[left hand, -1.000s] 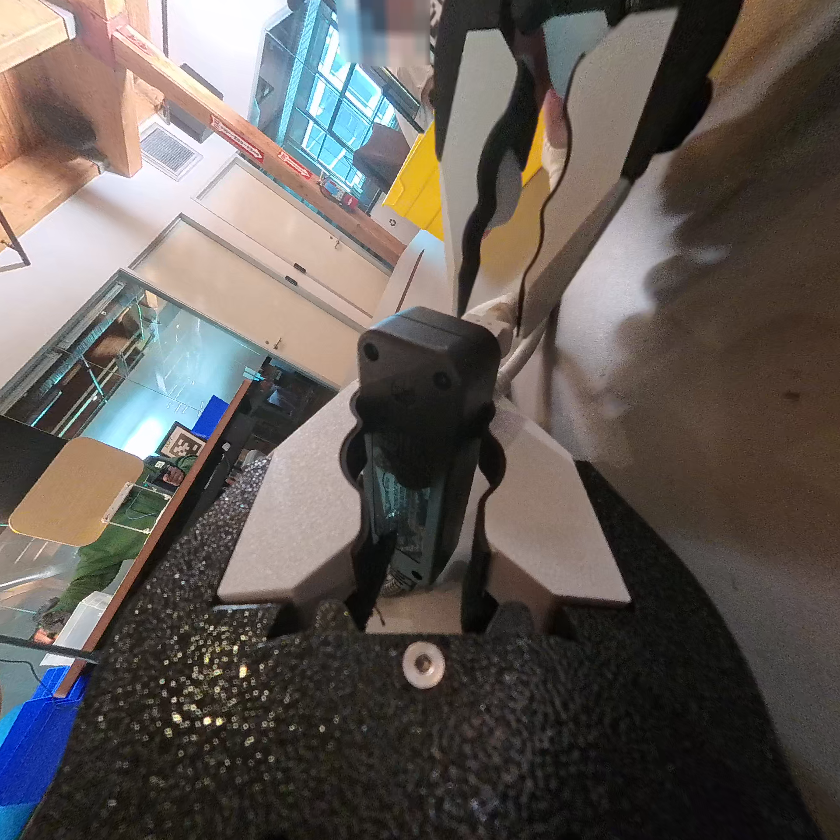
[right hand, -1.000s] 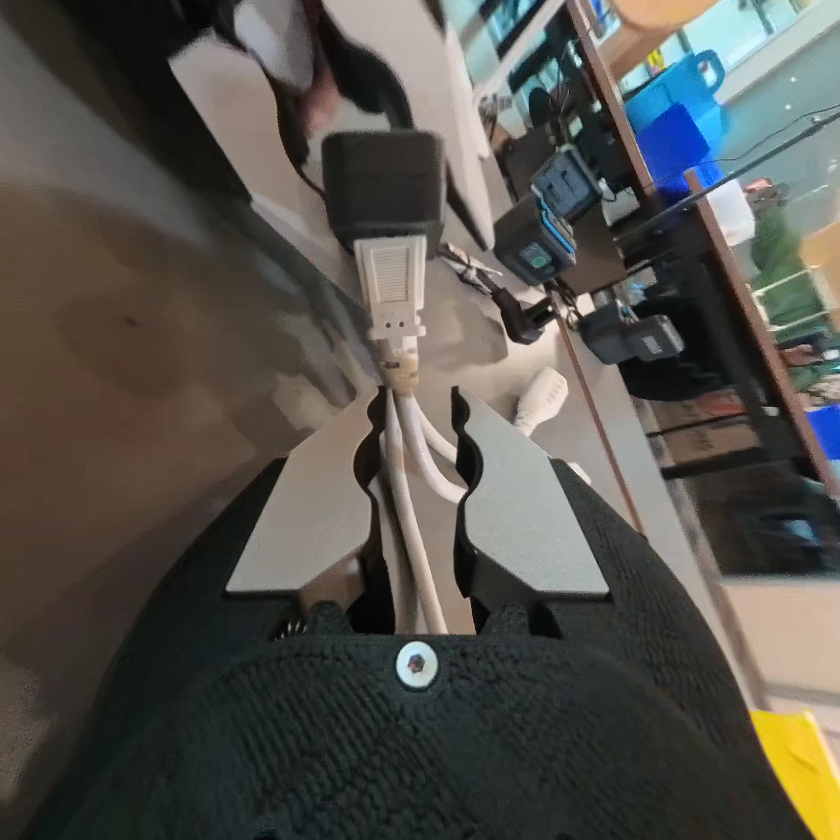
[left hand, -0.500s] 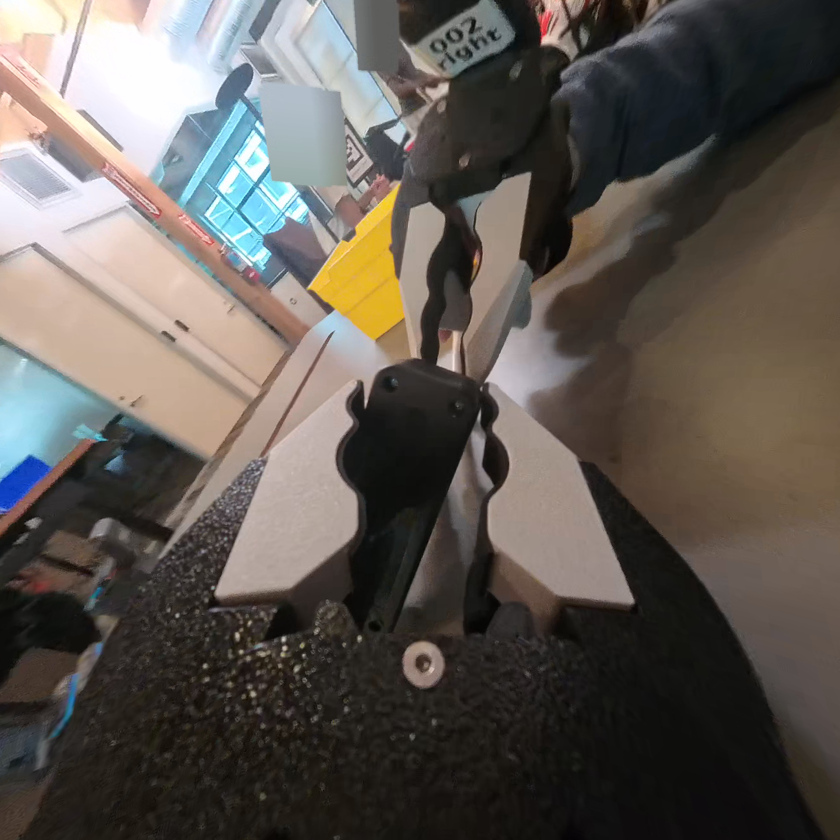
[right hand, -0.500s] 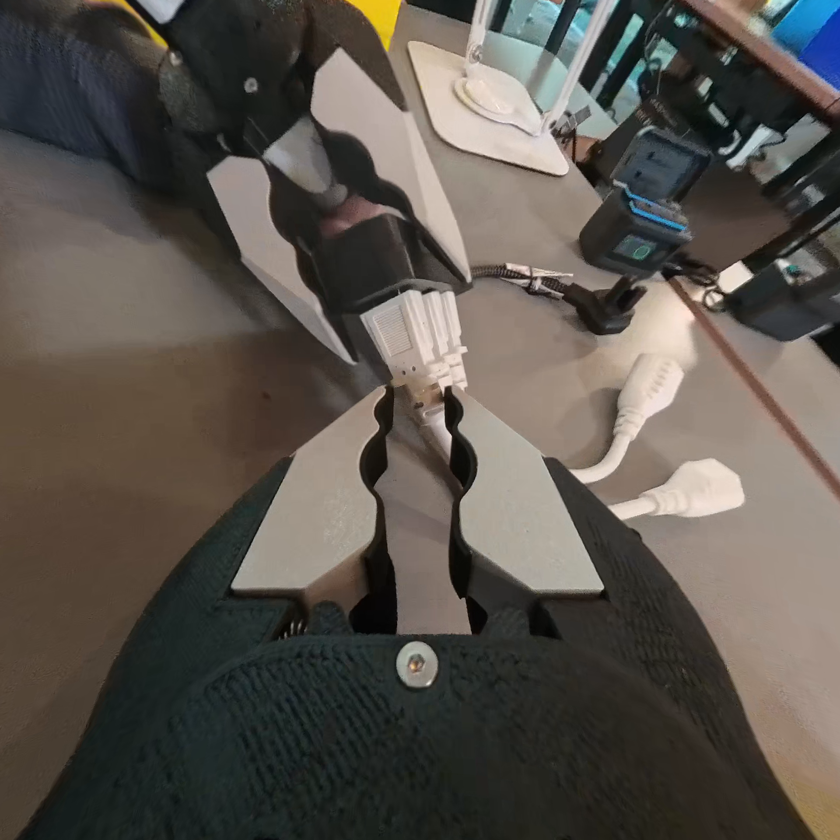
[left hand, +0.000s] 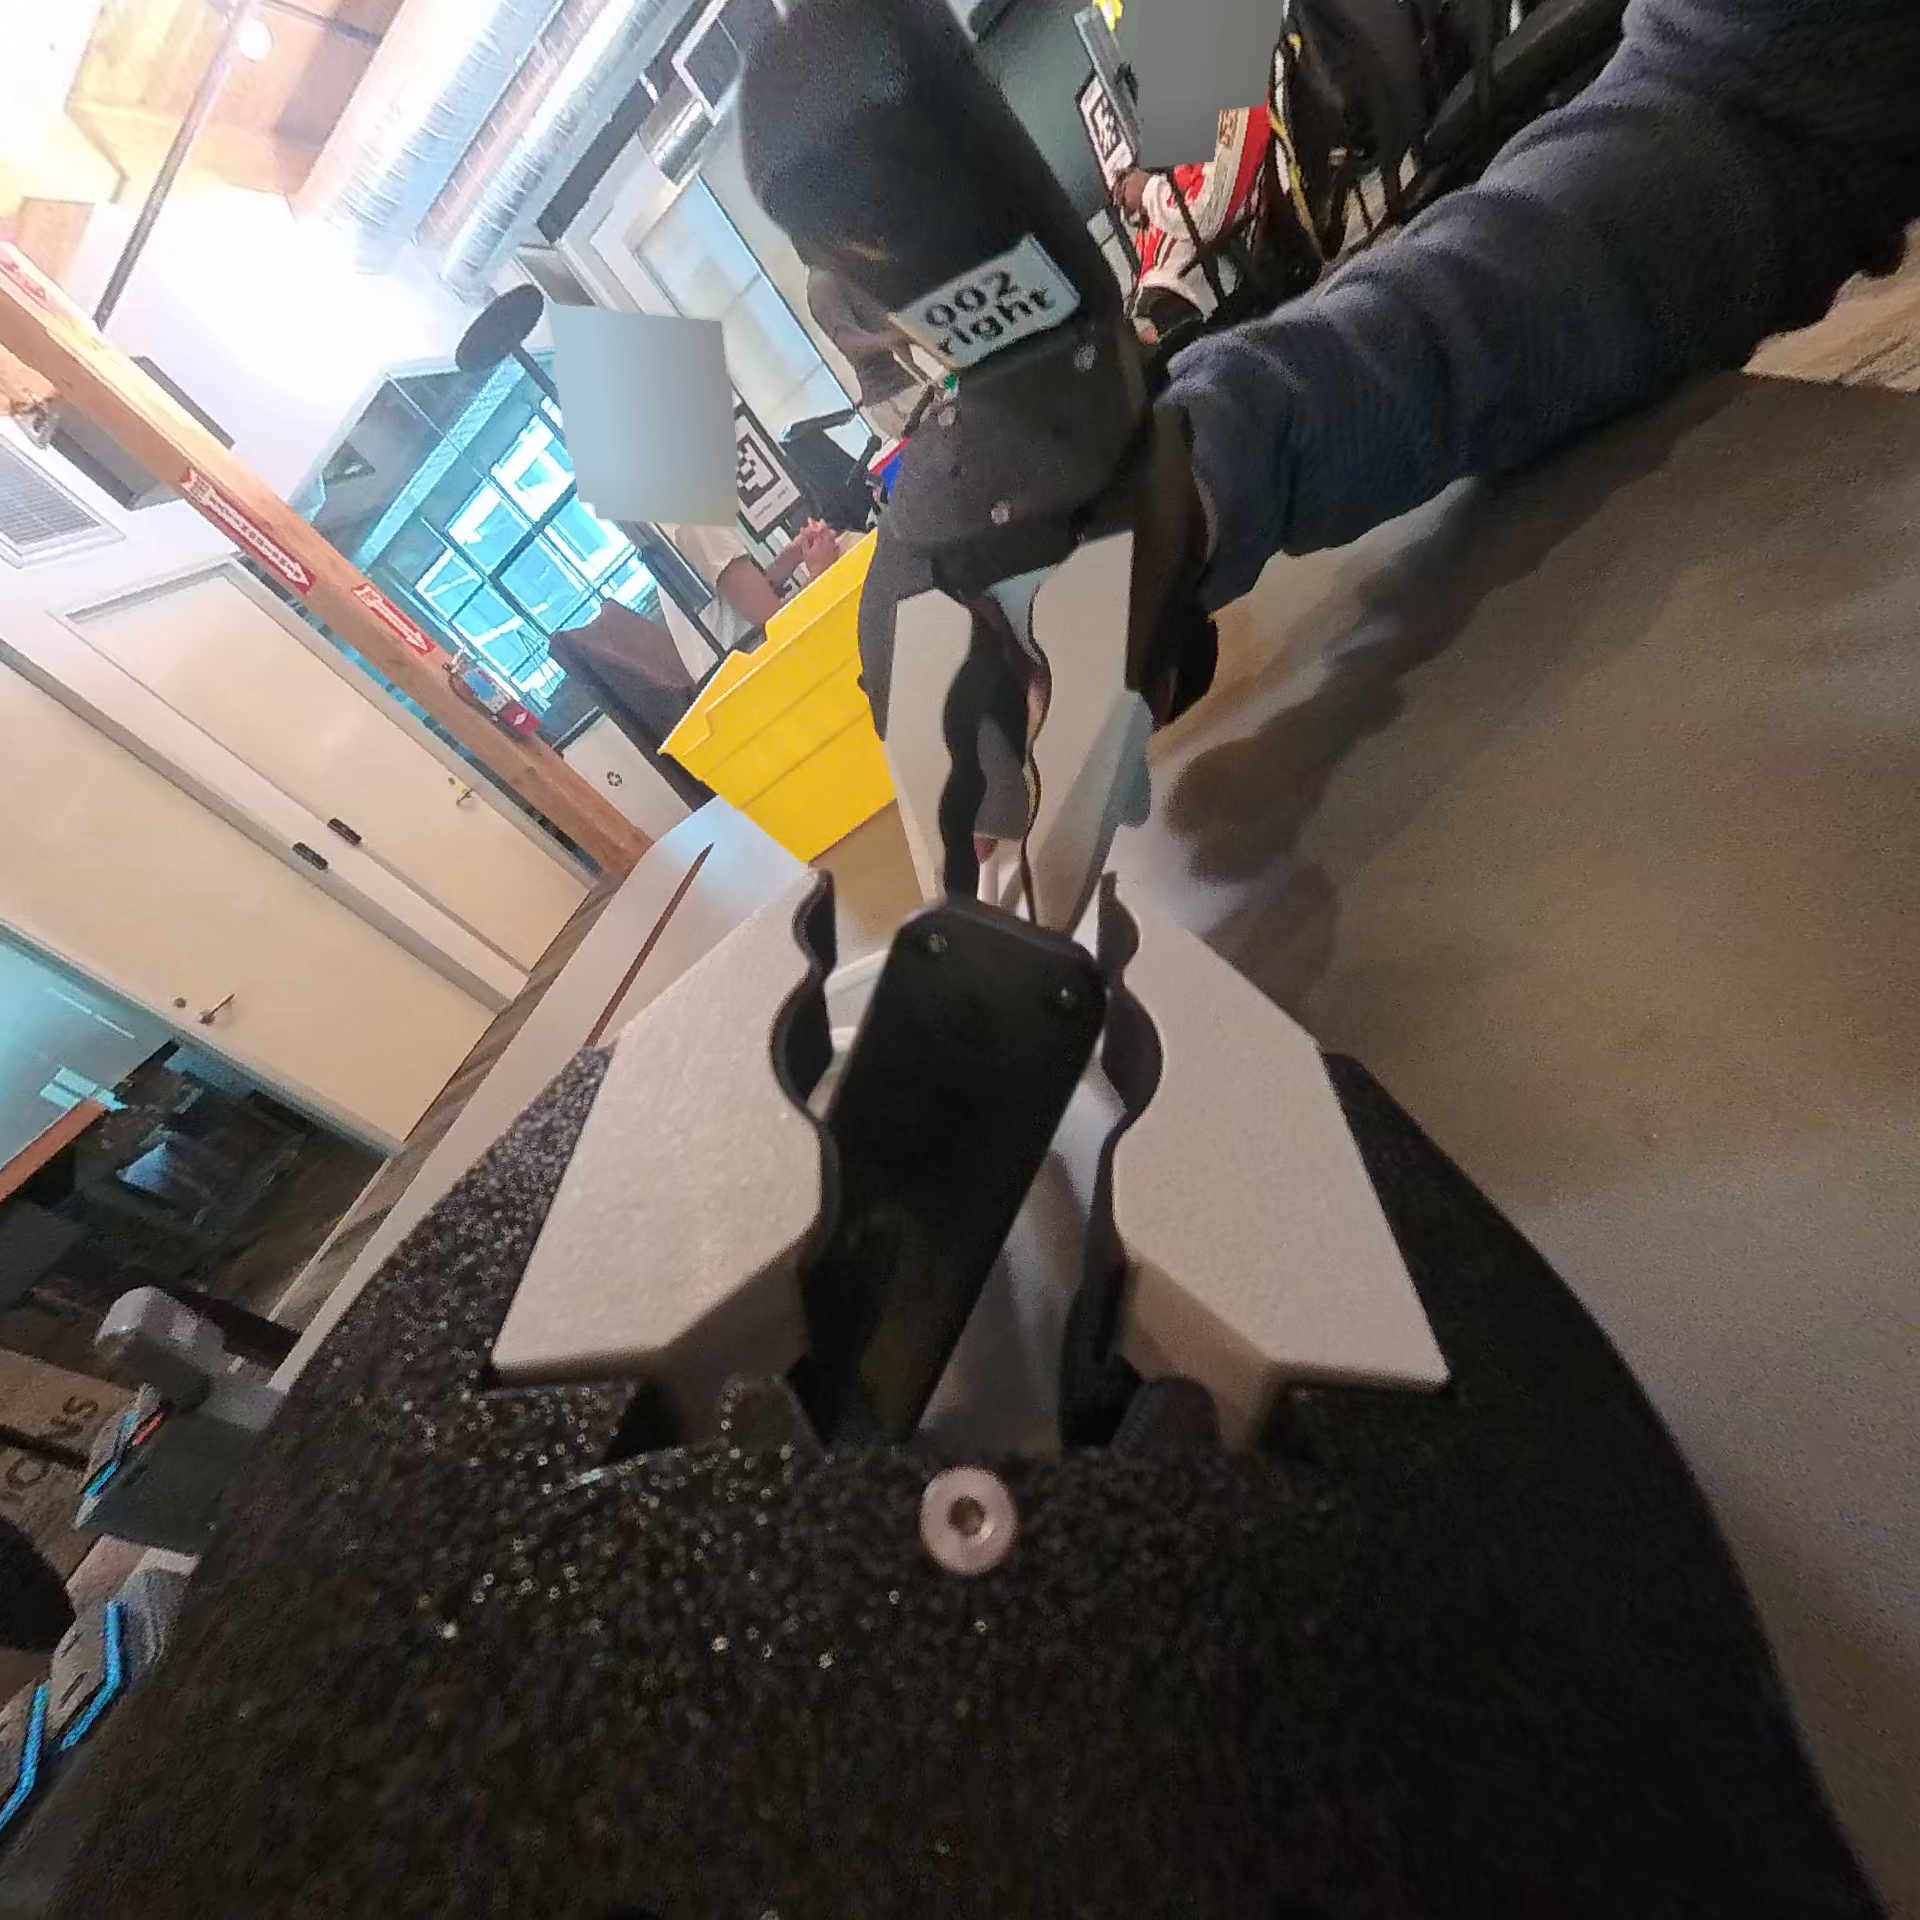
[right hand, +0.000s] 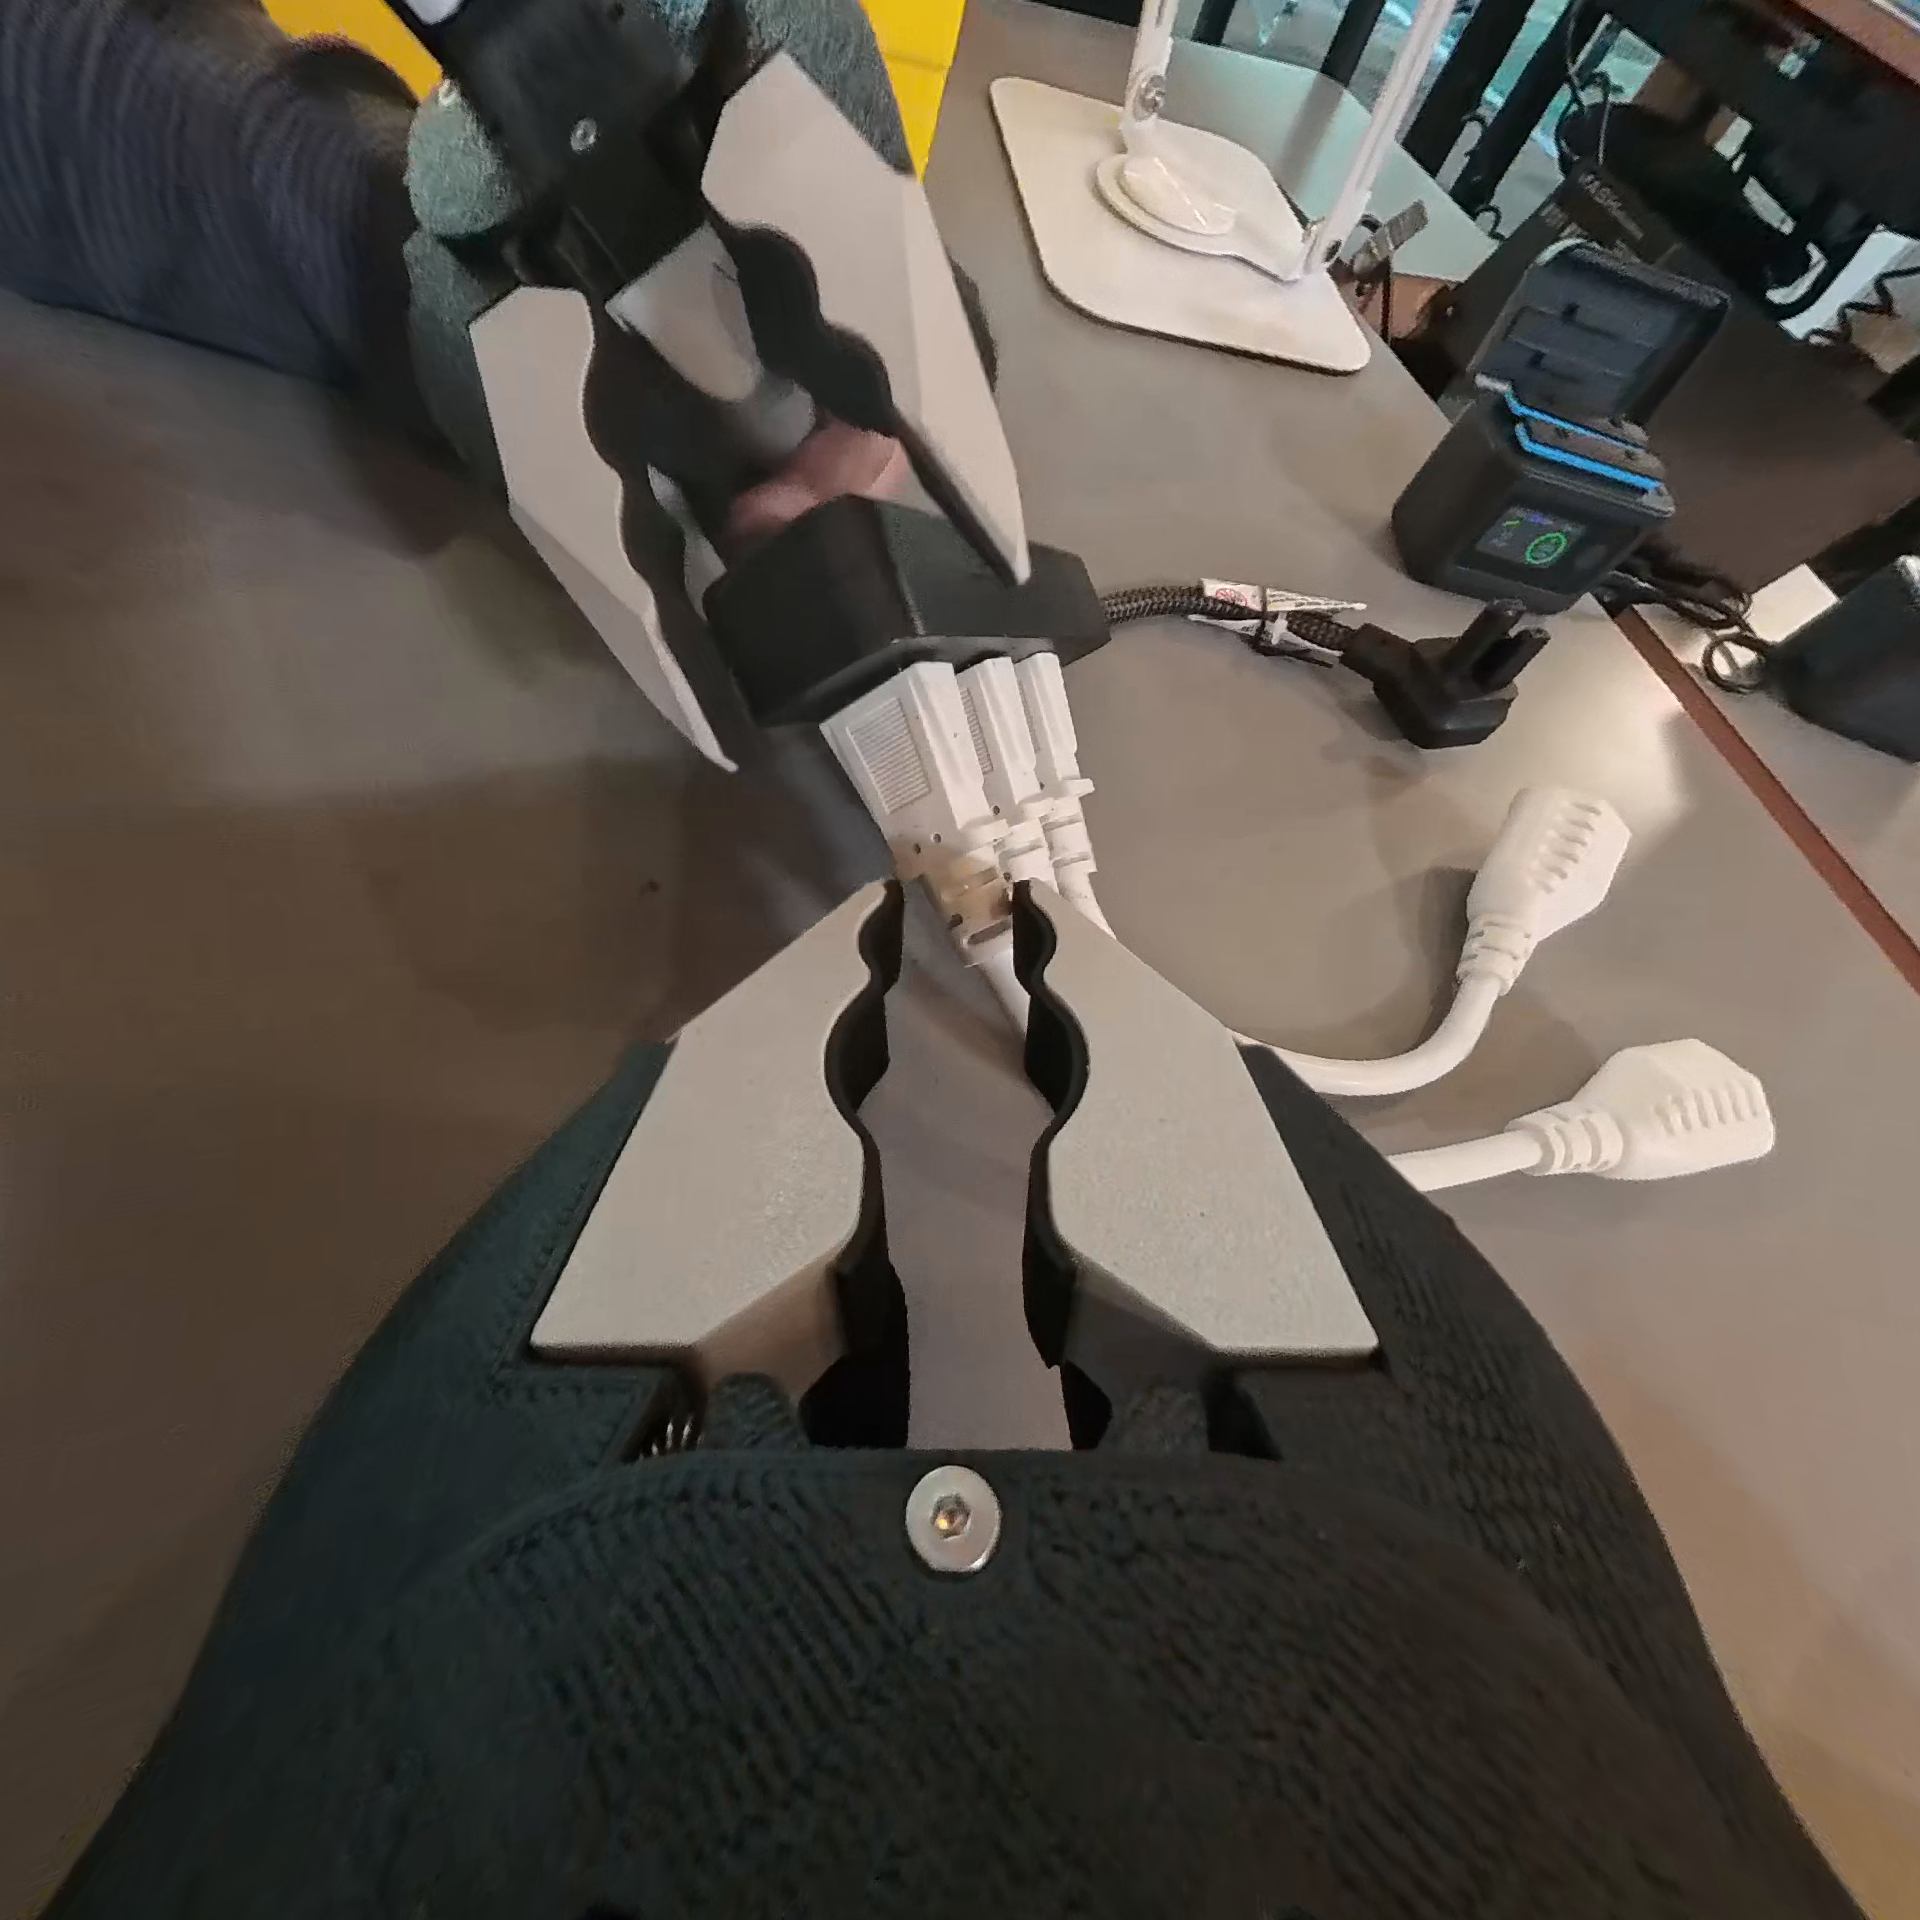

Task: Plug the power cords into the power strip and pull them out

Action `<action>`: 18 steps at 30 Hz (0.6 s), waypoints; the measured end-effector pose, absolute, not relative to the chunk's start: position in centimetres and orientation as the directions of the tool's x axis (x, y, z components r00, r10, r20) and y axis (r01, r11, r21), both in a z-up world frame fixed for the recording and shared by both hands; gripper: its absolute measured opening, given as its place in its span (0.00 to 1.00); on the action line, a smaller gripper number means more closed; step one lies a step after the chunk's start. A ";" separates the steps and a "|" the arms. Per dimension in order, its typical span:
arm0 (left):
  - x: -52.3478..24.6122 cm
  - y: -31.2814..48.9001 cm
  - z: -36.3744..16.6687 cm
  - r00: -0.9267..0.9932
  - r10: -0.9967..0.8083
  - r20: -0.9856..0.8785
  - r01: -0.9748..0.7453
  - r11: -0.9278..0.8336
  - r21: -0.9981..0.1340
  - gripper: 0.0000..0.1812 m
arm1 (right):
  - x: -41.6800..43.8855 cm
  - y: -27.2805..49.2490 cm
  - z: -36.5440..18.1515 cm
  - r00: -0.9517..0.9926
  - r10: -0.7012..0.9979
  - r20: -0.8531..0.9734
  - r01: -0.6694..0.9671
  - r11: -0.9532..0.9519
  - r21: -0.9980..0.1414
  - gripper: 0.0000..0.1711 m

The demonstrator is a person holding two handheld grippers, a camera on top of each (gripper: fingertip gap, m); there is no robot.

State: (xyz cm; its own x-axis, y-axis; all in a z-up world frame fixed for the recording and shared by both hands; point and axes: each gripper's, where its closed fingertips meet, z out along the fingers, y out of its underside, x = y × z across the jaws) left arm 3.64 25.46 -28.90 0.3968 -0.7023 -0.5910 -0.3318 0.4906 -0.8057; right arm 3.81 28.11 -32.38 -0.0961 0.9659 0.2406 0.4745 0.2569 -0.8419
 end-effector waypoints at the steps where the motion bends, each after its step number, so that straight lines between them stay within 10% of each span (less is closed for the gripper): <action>1: 3.6 25.3 -28.7 0.402 -0.705 -0.584 -0.316 0.492 -0.811 0.26 | 3.8 28.0 -32.5 -0.106 0.961 0.256 0.476 0.275 -0.836 0.11; 18: 4.2 24.5 -29.6 0.340 -0.781 -0.524 -0.319 0.428 -0.846 0.00 | 4.3 26.8 -34.3 -0.271 0.812 0.518 0.431 0.583 -0.689 0.09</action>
State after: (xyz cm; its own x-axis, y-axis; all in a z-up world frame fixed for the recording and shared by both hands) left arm 4.16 24.46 -29.63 0.3403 -0.7809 -0.5238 -0.3188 0.4283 -0.8456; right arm 4.29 26.85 -34.25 -0.2708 0.8116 0.5176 0.4306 0.5830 -0.6889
